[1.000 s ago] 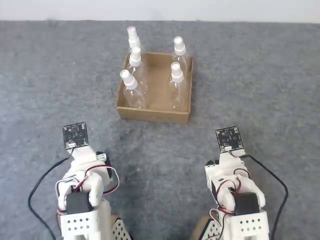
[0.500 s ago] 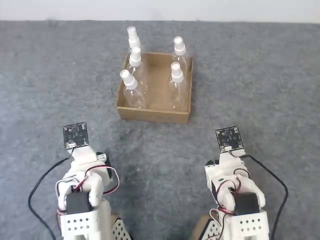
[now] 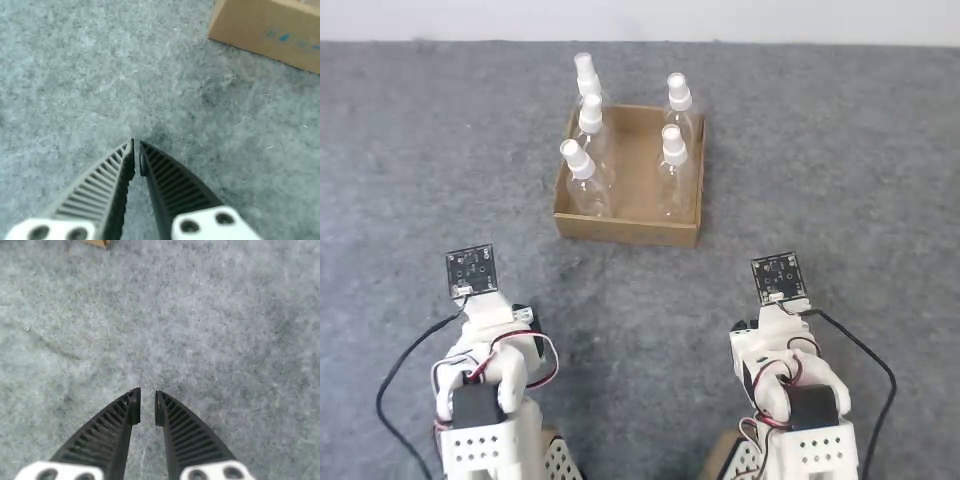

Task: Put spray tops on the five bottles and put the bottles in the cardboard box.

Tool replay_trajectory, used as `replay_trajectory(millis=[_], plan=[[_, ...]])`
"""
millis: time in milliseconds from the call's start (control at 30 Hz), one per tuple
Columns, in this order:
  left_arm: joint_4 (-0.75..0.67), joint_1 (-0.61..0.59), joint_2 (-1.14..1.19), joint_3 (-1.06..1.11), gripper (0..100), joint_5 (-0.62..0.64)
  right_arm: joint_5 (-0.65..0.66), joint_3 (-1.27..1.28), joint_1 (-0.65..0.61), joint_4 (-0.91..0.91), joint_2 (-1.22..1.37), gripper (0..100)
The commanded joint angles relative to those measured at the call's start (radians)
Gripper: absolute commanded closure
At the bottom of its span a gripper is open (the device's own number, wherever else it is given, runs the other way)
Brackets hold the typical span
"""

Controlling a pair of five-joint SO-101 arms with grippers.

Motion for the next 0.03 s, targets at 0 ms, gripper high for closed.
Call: replay_trajectory(millis=[0], plan=[[0.006, 0.002, -0.017, -0.013, 99, 0.005, 0.000, 0.020, 0.010, -0.013, -0.008, 98.8]])
